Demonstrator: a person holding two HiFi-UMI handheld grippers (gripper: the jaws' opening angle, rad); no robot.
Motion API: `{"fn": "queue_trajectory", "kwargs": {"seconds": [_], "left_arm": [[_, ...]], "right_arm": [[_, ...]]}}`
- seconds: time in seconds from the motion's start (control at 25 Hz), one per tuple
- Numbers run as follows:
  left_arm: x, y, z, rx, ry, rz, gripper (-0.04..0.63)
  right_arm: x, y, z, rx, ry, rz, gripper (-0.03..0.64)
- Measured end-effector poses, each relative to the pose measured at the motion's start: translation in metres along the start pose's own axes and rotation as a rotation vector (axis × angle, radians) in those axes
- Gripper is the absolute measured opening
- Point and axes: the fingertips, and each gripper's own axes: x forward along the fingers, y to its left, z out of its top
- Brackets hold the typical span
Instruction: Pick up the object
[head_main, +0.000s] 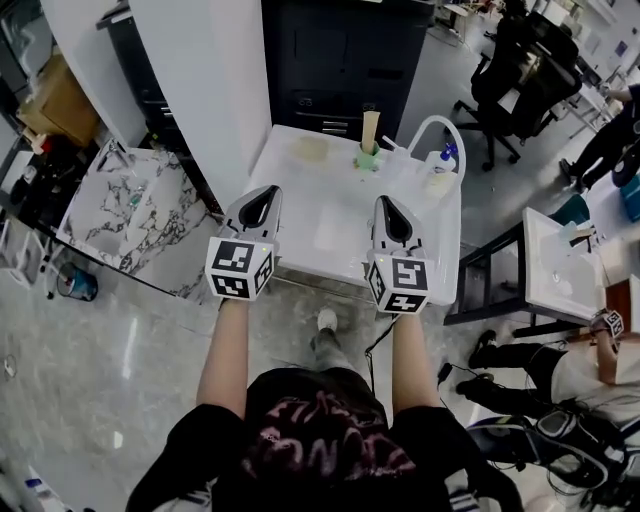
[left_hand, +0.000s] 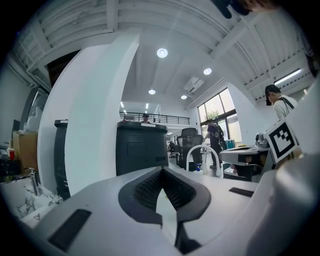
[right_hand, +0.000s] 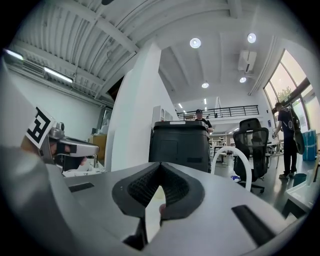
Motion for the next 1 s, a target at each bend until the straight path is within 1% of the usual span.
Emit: {"fn": "queue_trajectory", "kwargs": {"seconds": [0.24,0.48,0.64,0.8,1.0], "left_arm": [[0.068,0.022,-0.014,-0.016,0.035,0.023,0.015],[0.128,0.035,-0.032,-0.017,0.075,0.022,0.015],[0.158,0.040,-0.047,-0.023,0.102,0.016,0.015],[0.179,0.041,-0.068,-0.037,0.146,0.009,0.015],[0.202,0.040,-0.086,-0.050,0.184,0.002,0.015]], "right_arm": [[0.069,-0.026,-0.015,0.012,0.027,0.035,0.015],[0.123,-0.049,-0.038,0.029,0.061,0.054,0.015],[0.146,-0.059,-0.058,0.049,0.091,0.060,0.015],[0.163,-0.065,-0.075,0.068,0.114,0.065,0.015],[0.180,-0.075,-0.087,0.085,0.134,0.069,0.015]]}}
